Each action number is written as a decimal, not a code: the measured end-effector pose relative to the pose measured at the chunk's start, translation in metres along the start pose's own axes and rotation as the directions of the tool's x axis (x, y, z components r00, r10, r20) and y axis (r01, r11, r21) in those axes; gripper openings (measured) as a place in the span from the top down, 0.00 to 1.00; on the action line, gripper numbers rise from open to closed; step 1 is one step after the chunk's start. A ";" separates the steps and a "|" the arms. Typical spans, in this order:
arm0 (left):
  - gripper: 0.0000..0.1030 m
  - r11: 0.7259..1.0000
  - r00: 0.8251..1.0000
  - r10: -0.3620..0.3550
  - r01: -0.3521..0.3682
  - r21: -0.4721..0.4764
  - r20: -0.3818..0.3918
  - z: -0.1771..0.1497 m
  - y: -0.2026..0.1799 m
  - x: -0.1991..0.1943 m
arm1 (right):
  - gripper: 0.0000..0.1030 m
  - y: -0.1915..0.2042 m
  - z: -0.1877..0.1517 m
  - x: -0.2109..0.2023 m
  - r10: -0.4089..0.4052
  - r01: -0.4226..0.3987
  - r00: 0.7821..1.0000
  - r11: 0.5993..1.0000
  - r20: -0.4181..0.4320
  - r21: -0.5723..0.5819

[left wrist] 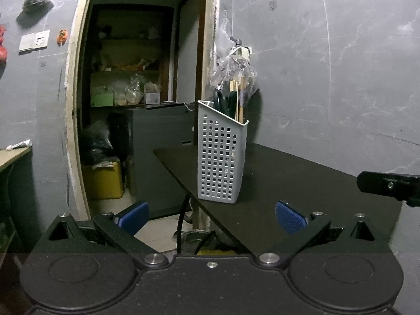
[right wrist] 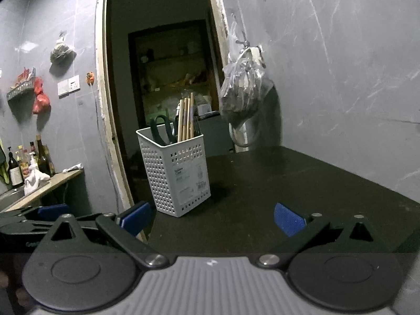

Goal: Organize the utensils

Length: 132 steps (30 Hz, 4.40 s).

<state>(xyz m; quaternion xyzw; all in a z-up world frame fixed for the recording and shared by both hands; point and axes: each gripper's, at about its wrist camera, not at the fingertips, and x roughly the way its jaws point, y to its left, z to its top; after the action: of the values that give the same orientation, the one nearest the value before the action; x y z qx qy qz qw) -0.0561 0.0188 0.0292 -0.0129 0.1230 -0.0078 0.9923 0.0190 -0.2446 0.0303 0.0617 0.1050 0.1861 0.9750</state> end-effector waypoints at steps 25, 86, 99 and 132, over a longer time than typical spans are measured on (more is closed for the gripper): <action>0.01 0.999 1.000 0.010 -0.010 -0.046 -0.007 -0.013 0.003 -0.018 | 0.00 0.011 -0.023 -0.009 -0.039 0.037 0.997 0.999 -0.067 -0.035; 0.01 1.000 1.000 0.008 -0.009 -0.024 -0.006 -0.018 0.000 -0.016 | 0.00 0.005 -0.026 -0.004 -0.044 0.041 0.996 0.998 -0.082 -0.037; 0.01 1.000 1.000 0.008 -0.008 -0.024 -0.007 -0.018 0.000 -0.017 | 0.00 0.003 -0.026 -0.004 -0.048 0.045 0.995 0.998 -0.085 -0.033; 0.01 1.000 0.999 0.015 -0.016 -0.025 -0.030 -0.020 -0.001 -0.008 | 0.00 0.004 -0.030 -0.001 -0.050 0.047 0.994 0.998 -0.095 -0.031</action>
<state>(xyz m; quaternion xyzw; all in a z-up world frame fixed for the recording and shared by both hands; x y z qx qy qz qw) -0.0690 0.0170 0.0120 -0.0243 0.1380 0.0011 0.9901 0.0096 -0.2394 0.0024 0.0363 0.1503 0.1666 0.9738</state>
